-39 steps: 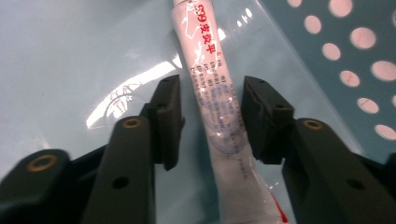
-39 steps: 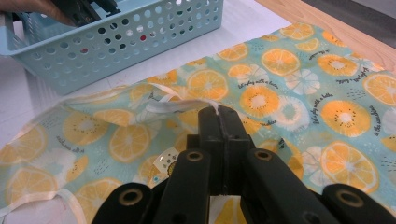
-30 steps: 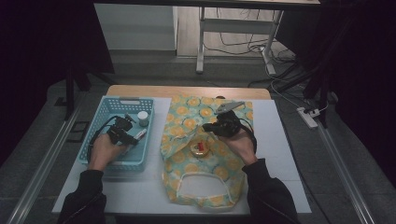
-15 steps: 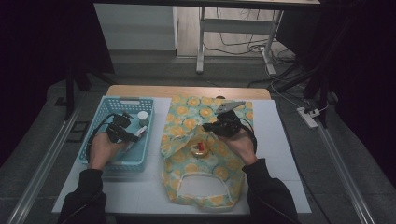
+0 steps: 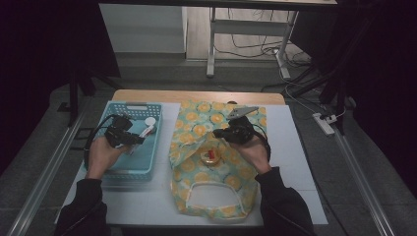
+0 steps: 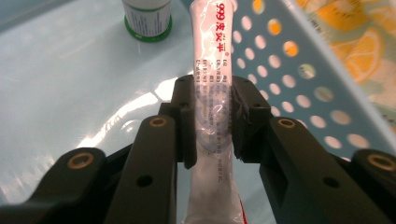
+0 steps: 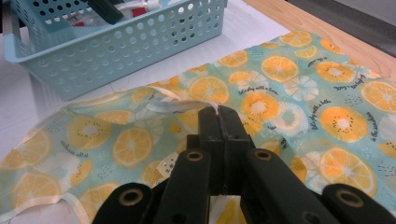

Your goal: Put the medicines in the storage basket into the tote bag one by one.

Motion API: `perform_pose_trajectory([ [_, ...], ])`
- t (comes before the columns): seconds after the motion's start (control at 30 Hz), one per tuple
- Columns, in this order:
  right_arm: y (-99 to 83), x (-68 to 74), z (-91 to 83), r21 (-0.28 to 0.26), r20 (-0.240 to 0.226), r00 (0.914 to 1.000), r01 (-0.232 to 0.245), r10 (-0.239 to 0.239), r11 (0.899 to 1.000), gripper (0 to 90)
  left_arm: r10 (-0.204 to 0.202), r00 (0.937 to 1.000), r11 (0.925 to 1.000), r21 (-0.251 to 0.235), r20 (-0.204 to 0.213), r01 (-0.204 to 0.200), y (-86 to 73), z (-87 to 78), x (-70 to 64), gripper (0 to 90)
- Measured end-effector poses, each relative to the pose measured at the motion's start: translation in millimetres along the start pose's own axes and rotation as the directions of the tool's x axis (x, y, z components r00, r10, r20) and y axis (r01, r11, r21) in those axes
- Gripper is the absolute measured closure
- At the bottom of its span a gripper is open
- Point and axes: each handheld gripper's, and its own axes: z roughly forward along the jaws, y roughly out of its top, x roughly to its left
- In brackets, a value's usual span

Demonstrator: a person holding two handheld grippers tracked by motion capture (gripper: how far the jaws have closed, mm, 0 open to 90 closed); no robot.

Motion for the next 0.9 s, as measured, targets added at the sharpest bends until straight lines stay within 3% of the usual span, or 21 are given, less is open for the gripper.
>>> perform_pose_trajectory([
  [0.17, 0.1, 0.1, -0.1, -0.002, 0.001, 1.0000, 0.002, -0.002, 1.000, 90.0, -0.002, 0.9996, 0.9992, -0.039, 0.029, 0.003, -1.1, -10.8, -5.8, 73.3],
  [0.57, 0.3, 0.2, -0.5, -0.006, 0.000, 1.0000, 0.004, -0.004, 1.000, 90.0, 0.066, 0.9962, 0.9943, -0.088, 0.057, -0.061, -0.6, -28.4, -34.5, 73.4],
  [0.9, 0.5, -0.2, -1.7, -0.010, 0.002, 1.0000, 0.003, -0.003, 1.000, 90.0, 0.135, 0.9835, 0.9866, -0.108, 0.121, -0.122, 3.5, -30.3, -66.3, 73.3],
])
